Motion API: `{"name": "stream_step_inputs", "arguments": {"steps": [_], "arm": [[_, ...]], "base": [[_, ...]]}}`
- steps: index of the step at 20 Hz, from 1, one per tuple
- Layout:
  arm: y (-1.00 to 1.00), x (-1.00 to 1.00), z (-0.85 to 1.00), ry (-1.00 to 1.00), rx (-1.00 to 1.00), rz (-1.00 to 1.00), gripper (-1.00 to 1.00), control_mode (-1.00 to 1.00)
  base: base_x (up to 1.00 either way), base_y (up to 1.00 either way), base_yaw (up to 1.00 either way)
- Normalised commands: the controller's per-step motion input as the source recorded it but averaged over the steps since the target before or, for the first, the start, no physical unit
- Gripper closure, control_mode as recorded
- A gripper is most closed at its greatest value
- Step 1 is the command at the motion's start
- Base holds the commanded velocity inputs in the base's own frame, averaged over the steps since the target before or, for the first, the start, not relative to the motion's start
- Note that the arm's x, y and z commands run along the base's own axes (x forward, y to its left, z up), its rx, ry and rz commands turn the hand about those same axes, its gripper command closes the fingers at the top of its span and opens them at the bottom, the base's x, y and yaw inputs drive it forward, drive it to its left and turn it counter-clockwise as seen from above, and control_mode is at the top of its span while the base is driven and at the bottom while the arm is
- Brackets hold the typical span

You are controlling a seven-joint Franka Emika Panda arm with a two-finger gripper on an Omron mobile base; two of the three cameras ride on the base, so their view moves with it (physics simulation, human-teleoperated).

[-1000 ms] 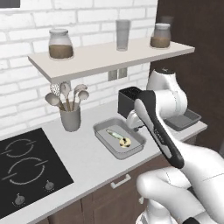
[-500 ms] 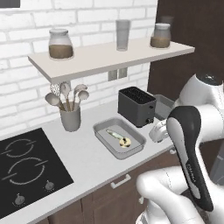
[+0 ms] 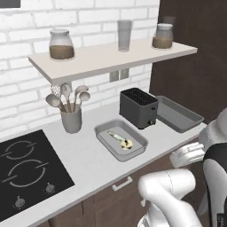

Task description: Place one mushroom and one fish in each tupperware on the nearby counter, to pack two identical lunches.

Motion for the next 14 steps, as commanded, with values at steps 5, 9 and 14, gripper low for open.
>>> {"name": "stream_step_inputs", "arguments": {"steps": [5,9,14], "arm": [[-0.06,-0.56,0.58,0.0,0.07,-0.02,-1.0,-1.0],[-0.02,-0.06,0.21,0.0,0.03,0.0,-1.0,1.0],[0.0,0.0,0.0,0.0,0.0,0.0,-1.0,1.0]], "base": [[0.0,0.0,0.0],[0.0,0.0,0.0],[-0.4,-0.02,-0.11]]}}
